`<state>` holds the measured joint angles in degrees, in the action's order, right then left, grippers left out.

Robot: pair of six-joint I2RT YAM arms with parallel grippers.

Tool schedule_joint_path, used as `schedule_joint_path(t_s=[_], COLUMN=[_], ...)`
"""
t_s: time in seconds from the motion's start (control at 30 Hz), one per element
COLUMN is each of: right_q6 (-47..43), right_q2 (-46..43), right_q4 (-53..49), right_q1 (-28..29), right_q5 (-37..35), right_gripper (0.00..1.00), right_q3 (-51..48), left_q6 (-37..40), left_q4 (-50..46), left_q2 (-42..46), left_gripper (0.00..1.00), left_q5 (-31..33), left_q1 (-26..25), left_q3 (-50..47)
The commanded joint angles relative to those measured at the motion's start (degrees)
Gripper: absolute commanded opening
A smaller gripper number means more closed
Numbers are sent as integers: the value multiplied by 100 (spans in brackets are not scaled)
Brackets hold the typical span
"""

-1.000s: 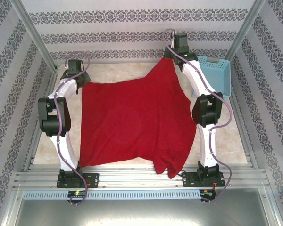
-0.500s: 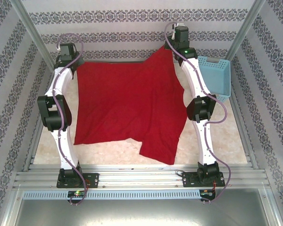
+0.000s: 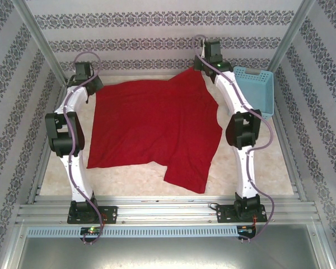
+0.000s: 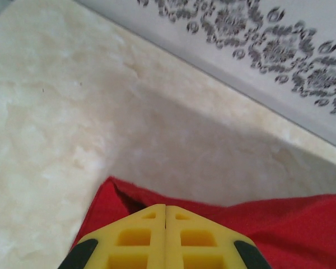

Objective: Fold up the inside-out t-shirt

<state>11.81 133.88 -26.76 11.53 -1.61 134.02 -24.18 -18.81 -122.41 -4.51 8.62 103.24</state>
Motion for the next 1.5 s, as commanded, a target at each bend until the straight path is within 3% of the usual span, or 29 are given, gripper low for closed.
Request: schedule_joint_path(t_s=[0.0, 0.17, 0.57, 1.1, 1.27, 1.3, 1.33, 1.4, 1.47], right_q6=[99, 302, 936, 1781, 2095, 2110, 2102, 2094, 1992], right_q2=[-937, -1776, -3559, -4509, -4577, -4579, -4577, -4639, -4771], right_q4=[755, 1464, 2619, 2798, 2798, 2817, 2777, 2621, 2471], right_q1=[3, -146, -266, -29, -17, -15, -13, -15, 16], right_q5=[-123, -41, 132, 236, 187, 218, 231, 175, 42], right_gripper=[0, 0, 0, 0, 0, 0, 2, 32, 51], right_q3=[-1116, -2721, -5851, -7858, -8378, -8429, -8439, -8385, -8250], left_q6=[52, -8, -312, -735, -829, -894, -952, -1051, -1069], left_q4=[477, 1066, 1853, 2344, 2039, 2025, 2023, 1905, 1692], left_q2=[329, 532, 1328, 1776, 1744, 1754, 1784, 1934, 2163], left_gripper=[0, 0, 0, 0, 0, 7, 15, 27, 39], left_q5=[-323, -737, -825, -687, -913, -944, -975, -870, -598], left_q1=[239, 425, 685, 820, 856, 869, 884, 917, 919], left_q3=[-254, -911, -2409, -3924, -4085, -4157, -4221, -4282, -4234])
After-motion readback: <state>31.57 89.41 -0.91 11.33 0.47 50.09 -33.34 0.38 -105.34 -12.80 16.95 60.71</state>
